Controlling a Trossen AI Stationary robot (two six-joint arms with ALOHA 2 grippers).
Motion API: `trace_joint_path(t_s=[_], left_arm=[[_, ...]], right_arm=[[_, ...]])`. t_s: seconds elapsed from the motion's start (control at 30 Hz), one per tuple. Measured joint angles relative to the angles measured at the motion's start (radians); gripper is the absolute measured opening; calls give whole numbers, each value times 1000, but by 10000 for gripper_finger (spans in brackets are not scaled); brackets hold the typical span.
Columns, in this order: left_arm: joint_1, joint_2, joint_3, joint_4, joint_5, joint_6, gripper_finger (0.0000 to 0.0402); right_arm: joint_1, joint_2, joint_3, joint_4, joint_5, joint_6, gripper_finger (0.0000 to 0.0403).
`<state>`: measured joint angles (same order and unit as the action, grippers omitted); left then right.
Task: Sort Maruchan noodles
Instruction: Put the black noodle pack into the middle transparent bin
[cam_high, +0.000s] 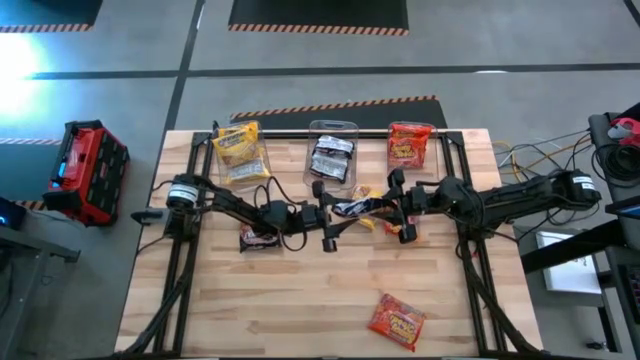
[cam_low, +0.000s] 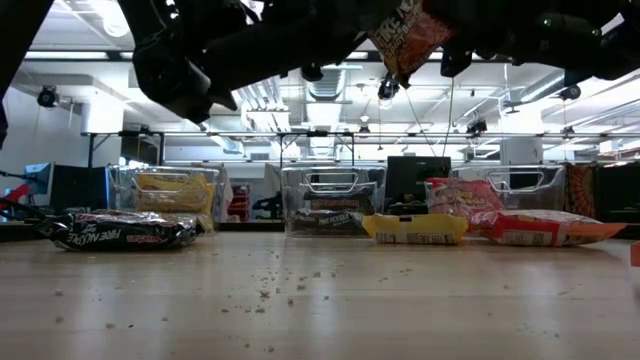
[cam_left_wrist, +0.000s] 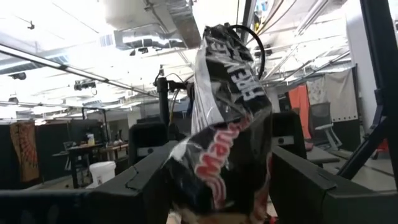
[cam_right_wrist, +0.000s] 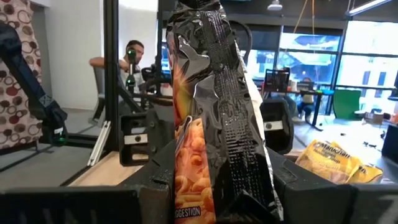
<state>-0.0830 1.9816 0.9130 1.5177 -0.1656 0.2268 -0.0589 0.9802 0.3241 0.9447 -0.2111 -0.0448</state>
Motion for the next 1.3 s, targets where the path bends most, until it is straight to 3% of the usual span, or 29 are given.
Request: trace_joint_path(t_s=[0.3,0.67,0.87,0.97,1.1,1.3], left_arm=[[0,0,3,-23,1,0,196],[2,0,3,-32,1,14,89],[3,0,2,-34,2,28,100],[5,0,1,-34,2,42,116],[24,0,1,-35,0,70,108],[86,0,1,-63,21,-7,88]], right_arm=[[0,-2,0,0,1,16,130],[0,-7,0,-5,1,17,130],[-1,-68,-1,-58,2,79,172],[-1,-123,0,-150,2,98,199],[-1,-208,0,-286,8,98,228],[-2,-301,0,-437,135,122,253]])
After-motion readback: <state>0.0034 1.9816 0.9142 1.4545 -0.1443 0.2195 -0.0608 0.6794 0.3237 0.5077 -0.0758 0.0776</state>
